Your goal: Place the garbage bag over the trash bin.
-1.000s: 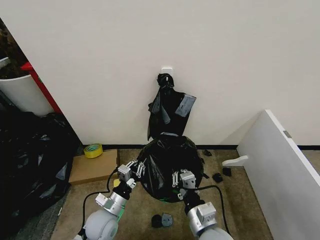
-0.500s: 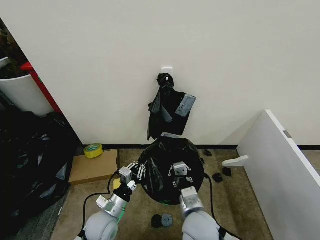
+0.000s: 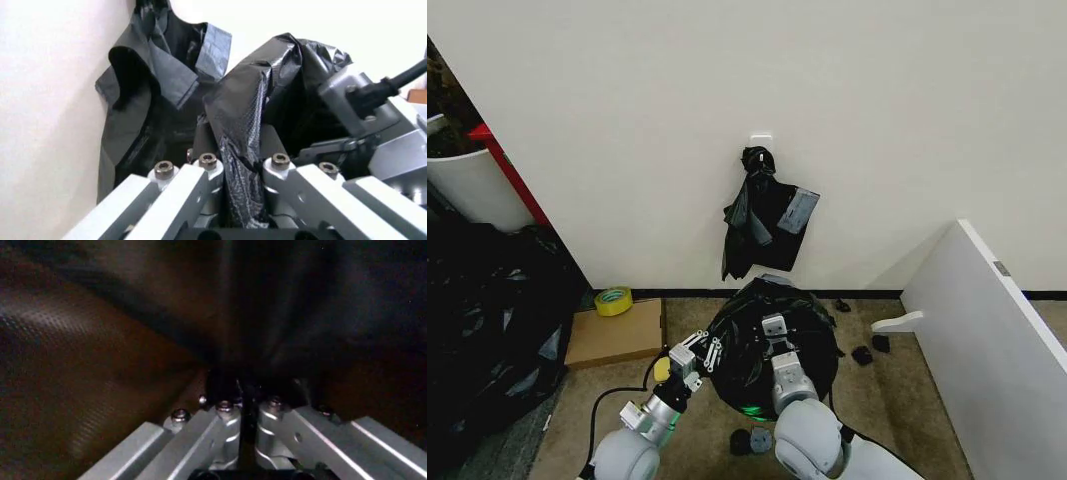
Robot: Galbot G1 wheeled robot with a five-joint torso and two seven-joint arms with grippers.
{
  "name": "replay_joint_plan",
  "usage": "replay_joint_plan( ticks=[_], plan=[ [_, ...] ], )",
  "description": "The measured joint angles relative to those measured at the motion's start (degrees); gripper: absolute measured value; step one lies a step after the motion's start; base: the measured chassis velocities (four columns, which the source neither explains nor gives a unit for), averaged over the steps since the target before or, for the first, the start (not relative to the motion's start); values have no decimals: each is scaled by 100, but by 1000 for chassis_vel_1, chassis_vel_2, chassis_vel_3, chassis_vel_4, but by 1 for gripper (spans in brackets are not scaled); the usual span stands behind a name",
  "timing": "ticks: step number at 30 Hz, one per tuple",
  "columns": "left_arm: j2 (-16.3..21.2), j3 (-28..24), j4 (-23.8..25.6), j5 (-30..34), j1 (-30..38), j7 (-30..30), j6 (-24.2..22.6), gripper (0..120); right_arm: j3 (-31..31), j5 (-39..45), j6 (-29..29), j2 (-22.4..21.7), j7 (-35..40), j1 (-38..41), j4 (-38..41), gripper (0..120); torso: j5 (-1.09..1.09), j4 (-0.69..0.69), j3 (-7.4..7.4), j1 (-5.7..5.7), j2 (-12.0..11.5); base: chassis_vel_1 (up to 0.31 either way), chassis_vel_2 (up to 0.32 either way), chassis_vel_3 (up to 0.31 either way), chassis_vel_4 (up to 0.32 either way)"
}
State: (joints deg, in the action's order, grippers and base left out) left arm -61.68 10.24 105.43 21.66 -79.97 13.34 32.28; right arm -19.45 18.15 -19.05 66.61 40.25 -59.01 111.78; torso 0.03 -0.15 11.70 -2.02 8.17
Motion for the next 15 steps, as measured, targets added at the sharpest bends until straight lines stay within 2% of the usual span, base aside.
replay_joint_plan(
  ticks=[5,15],
  plan=[
    [4,20,67,81,-32,196,40,4,-147,62,272,45,-205,127,-284,0,0,0,0,0,0,0,0,0,0],
    [44,158,24,80,-55,564,176,4,-45,6,356,92,-296,312,-819,0,0,0,0,0,0,0,0,0,0]
  ],
)
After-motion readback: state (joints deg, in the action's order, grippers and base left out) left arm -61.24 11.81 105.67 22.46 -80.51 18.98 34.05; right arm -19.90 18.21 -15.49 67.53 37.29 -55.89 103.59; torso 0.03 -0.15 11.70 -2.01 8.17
